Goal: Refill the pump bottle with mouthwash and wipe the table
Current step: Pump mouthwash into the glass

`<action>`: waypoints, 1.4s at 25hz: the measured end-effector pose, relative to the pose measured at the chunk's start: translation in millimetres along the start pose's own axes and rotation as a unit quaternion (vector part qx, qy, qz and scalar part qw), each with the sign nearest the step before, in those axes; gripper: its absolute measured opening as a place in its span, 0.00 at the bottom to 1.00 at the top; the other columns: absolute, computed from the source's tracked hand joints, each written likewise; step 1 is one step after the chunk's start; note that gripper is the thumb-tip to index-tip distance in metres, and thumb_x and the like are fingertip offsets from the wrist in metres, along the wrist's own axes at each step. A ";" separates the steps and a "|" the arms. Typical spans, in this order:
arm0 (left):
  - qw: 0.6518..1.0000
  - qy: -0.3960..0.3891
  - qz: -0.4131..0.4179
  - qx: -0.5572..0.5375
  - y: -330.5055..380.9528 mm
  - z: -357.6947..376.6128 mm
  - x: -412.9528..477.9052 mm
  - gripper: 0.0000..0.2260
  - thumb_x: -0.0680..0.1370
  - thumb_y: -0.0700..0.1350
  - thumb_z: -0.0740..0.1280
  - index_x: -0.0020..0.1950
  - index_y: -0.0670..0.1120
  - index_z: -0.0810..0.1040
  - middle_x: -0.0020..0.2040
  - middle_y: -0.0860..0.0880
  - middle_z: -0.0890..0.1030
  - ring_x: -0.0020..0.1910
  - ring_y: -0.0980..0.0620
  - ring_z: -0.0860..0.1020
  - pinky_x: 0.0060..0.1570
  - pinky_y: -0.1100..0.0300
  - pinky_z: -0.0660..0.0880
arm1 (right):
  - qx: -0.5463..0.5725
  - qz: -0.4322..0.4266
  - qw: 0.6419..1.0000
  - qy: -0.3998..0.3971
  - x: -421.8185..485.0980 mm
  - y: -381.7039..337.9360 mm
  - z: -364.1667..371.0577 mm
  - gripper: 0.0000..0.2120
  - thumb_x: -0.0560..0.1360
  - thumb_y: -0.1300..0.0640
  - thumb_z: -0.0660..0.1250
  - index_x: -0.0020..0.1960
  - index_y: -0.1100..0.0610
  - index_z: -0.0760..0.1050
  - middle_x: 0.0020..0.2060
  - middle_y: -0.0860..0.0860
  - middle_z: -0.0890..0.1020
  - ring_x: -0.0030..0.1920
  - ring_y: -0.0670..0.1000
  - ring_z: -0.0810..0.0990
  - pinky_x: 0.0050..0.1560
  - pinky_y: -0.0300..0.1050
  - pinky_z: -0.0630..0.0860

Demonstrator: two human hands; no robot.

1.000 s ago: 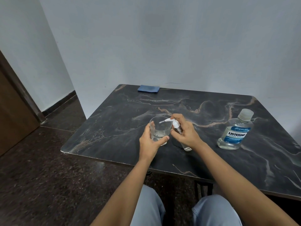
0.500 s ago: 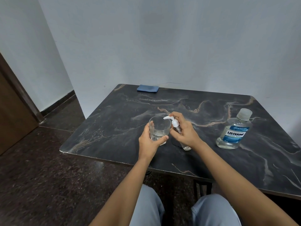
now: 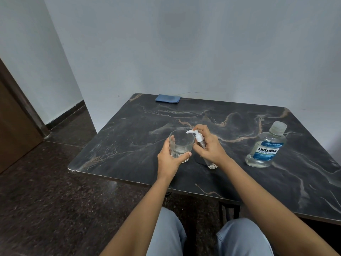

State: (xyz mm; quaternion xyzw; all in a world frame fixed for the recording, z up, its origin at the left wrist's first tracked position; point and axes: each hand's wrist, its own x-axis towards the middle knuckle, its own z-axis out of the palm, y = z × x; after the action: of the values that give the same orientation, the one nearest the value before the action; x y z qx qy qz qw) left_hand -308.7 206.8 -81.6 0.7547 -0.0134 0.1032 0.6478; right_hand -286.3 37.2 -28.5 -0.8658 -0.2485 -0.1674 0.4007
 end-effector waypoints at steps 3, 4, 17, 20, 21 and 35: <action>1.000 -0.002 0.000 -0.001 1.0 -0.1 -0.4 0.40 0.63 0.52 0.80 0.72 0.54 0.67 0.68 0.57 0.74 0.66 0.61 0.72 0.68 0.55 0.70 | -0.008 -0.005 1.000 -0.006 -0.3 0.4 -0.3 0.25 0.70 0.67 0.66 0.61 0.48 0.64 0.29 0.53 0.71 0.29 0.45 0.67 0.35 0.35 0.67; 1.000 -0.002 0.002 -0.002 0.7 -0.1 -0.4 0.40 0.63 0.51 0.80 0.72 0.54 0.67 0.68 0.56 0.74 0.66 0.61 0.72 0.68 0.55 0.70 | -0.008 -0.006 1.000 -0.004 0.0 0.4 -0.2 0.24 0.70 0.67 0.66 0.60 0.48 0.65 0.29 0.54 0.71 0.29 0.46 0.67 0.35 0.36 0.67; 1.000 -0.004 0.010 0.001 3.4 -0.7 -0.7 0.39 0.65 0.49 0.80 0.72 0.54 0.67 0.68 0.56 0.74 0.66 0.61 0.72 0.67 0.60 0.69 | -0.009 -0.010 1.000 -0.013 1.1 -0.1 -0.6 0.26 0.69 0.68 0.66 0.61 0.47 0.64 0.30 0.57 0.72 0.29 0.46 0.68 0.35 0.31 0.66; 1.000 -0.005 0.009 0.000 3.9 -0.8 -0.9 0.39 0.65 0.50 0.80 0.73 0.54 0.66 0.68 0.56 0.73 0.66 0.61 0.72 0.66 0.62 0.69 | -0.006 -0.010 1.000 -0.004 1.1 0.4 0.3 0.23 0.68 0.69 0.66 0.57 0.48 0.65 0.30 0.56 0.73 0.29 0.46 0.68 0.34 0.34 0.66; 1.000 -0.005 0.009 0.001 4.2 -1.0 -1.1 0.39 0.65 0.49 0.80 0.72 0.54 0.67 0.68 0.56 0.73 0.65 0.62 0.72 0.65 0.64 0.69 | -0.007 -0.009 1.000 -0.002 1.2 0.7 0.7 0.23 0.68 0.69 0.66 0.56 0.49 0.65 0.29 0.56 0.73 0.29 0.46 0.68 0.34 0.34 0.66; 1.000 0.000 0.010 -0.003 3.8 -0.2 -0.9 0.38 0.65 0.49 0.80 0.71 0.55 0.68 0.63 0.62 0.74 0.64 0.63 0.72 0.63 0.67 0.68 | -0.005 -0.004 1.000 0.001 -0.8 1.9 -2.7 0.26 0.70 0.65 0.64 0.61 0.45 0.61 0.30 0.58 0.73 0.27 0.52 0.71 0.33 0.46 0.72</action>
State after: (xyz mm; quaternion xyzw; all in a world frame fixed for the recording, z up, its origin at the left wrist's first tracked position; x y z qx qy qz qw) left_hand -310.2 206.3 -78.0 0.7526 -0.0210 0.1100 0.6489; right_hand -286.1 33.8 -28.4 -0.8667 -0.2509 -0.1713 0.3956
